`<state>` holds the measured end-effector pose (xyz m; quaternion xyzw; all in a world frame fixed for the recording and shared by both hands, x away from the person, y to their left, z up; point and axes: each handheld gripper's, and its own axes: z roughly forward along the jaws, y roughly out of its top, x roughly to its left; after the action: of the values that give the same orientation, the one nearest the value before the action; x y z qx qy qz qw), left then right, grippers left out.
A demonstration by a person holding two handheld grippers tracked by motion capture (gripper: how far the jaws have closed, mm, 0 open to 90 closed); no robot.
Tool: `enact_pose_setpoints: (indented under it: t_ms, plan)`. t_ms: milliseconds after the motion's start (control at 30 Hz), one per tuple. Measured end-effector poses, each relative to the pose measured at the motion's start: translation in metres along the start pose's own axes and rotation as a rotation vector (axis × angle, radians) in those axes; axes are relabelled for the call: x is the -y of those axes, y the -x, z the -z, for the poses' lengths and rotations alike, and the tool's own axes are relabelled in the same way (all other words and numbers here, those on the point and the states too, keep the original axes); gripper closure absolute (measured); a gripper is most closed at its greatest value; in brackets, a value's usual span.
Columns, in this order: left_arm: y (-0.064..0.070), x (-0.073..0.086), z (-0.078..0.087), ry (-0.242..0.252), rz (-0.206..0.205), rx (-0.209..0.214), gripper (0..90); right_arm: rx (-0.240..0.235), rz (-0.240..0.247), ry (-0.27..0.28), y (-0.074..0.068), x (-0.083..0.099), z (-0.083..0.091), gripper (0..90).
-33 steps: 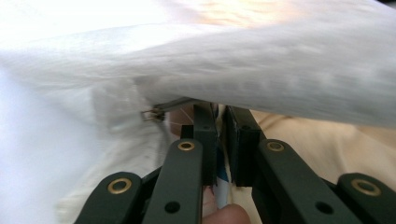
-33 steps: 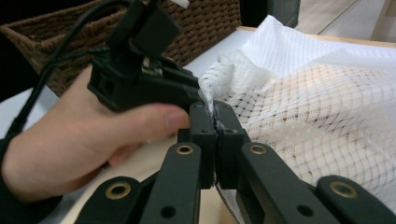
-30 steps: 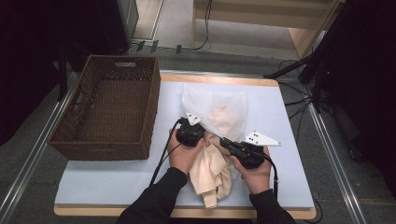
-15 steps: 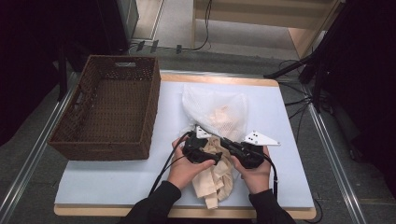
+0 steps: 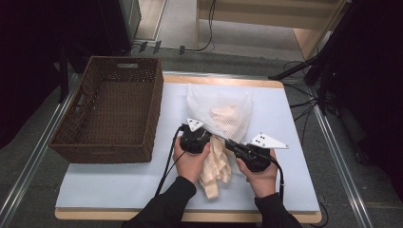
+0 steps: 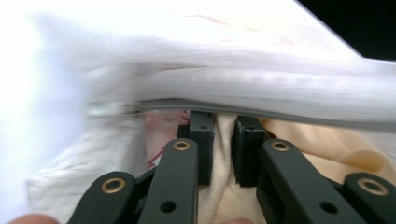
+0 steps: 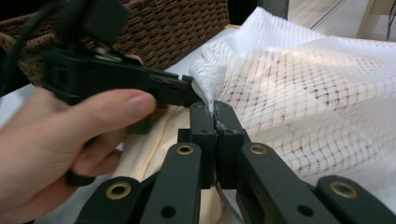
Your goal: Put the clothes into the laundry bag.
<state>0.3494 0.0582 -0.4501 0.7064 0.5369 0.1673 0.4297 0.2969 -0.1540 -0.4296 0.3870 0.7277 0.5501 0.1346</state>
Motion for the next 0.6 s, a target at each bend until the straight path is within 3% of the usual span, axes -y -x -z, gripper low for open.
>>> enact_pose_setpoints:
  t_ms: [67, 100, 167, 233, 400, 433, 500, 600]
  plan:
    - [-0.003, 0.003, -0.011, -0.078, -0.009, 0.092, 72.6, 0.001, -0.002, 0.002, 0.002, 0.0, 0.001, 89.0]
    - [-0.001, 0.004, -0.011, -0.087, -0.043, 0.102, 66.6, 0.006, -0.011, 0.001, 0.003, 0.001, 0.001, 89.0]
    - [0.002, 0.004, -0.003, -0.065, -0.081, 0.115, 53.3, 0.009, -0.013, -0.003, 0.006, 0.002, 0.001, 89.0]
    - [0.003, 0.002, 0.007, -0.052, -0.082, 0.158, 44.3, 0.011, -0.018, -0.006, 0.008, 0.003, 0.0, 89.0]
    - [0.015, 0.002, 0.025, -0.055, -0.131, 0.207, 34.9, 0.011, -0.024, -0.002, 0.009, 0.002, 0.0, 89.0]
    - [0.021, 0.005, 0.025, -0.068, -0.147, 0.21, 32.2, 0.012, -0.025, -0.004, 0.009, 0.002, 0.0, 88.9]
    - [0.035, 0.014, 0.02, -0.113, -0.226, 0.194, 27.2, 0.012, -0.025, -0.009, 0.009, 0.003, -0.001, 89.0]
    - [0.044, 0.027, 0.0, -0.225, -0.303, 0.091, 22.8, 0.01, -0.023, -0.014, 0.007, 0.004, -0.003, 88.9]
